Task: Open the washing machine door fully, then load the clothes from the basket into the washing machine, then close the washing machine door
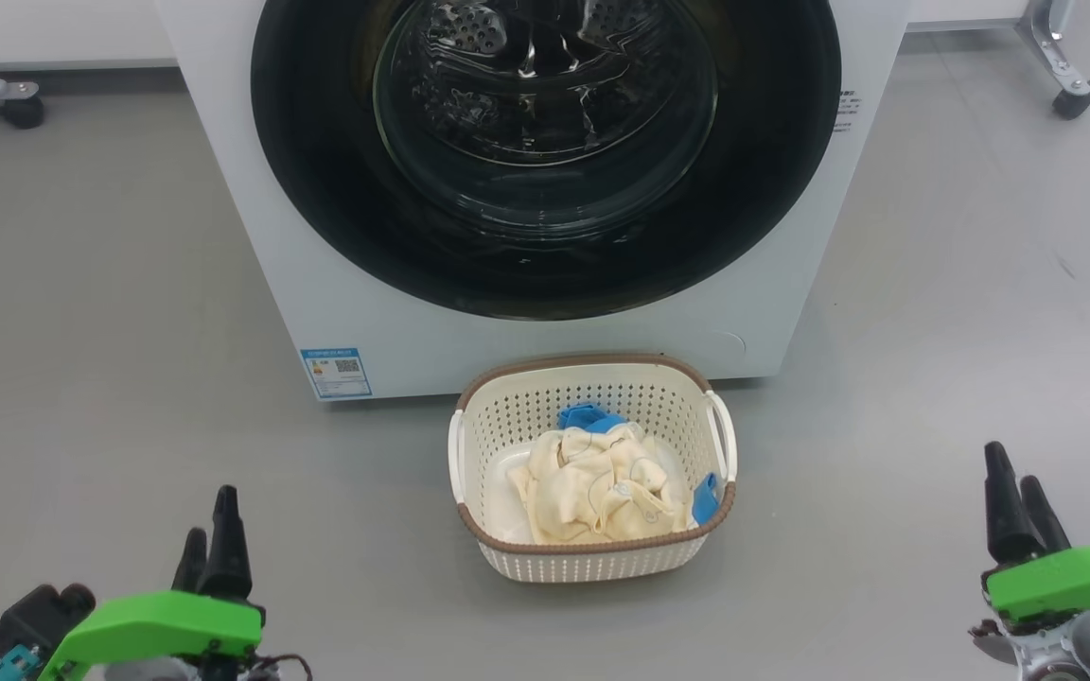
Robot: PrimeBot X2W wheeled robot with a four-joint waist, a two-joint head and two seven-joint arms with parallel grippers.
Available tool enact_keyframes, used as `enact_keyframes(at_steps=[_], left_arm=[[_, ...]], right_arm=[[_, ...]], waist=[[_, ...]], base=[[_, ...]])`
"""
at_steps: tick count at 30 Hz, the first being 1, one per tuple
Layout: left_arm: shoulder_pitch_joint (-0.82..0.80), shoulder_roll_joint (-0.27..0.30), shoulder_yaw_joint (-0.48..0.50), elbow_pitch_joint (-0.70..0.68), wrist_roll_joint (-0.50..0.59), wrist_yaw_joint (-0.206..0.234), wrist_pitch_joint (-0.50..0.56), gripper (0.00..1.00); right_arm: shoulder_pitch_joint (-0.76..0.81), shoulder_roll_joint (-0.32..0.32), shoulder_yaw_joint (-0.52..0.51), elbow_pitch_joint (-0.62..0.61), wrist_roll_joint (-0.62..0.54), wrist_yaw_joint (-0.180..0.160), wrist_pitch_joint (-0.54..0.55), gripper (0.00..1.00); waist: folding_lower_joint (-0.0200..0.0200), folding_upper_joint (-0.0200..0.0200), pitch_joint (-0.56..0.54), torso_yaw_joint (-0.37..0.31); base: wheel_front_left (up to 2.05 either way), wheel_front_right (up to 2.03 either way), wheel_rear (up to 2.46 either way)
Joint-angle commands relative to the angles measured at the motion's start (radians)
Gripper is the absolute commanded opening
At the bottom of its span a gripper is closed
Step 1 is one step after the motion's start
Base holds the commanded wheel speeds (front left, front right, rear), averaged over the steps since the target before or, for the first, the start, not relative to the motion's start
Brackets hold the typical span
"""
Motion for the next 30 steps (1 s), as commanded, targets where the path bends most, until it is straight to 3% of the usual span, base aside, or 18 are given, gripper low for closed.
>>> enact_keyframes(at_steps=[1, 15, 30], left_arm=[[-0.056, 0.008, 0.012, -0.042, 0.041, 0.001, -0.016, 1.0], [-0.072, 0.009, -0.031, -0.057, 0.294, 0.016, -0.06, 1.0], [-0.101, 0.011, -0.074, -0.033, 0.457, 0.02, -0.101, 1.0]], right_arm=[[-0.063, -0.027, 0.01, -0.044, -0.06, 0.002, -0.016, 1.0], [-0.078, -0.019, 0.049, -0.07, -0.318, 0.002, -0.043, 1.0], [-0.087, -0.016, 0.107, -0.102, -0.508, 0.003, -0.066, 1.0]], waist=[[0.0, 0.0, 0.0, 0.0], [0.0, 0.0, 0.005, -0.006], [0.0, 0.0, 0.011, 0.001]], base=[[0.0, 0.0, 0.0], [0.0, 0.0, 0.0], [0.0, 0.0, 0.0]])
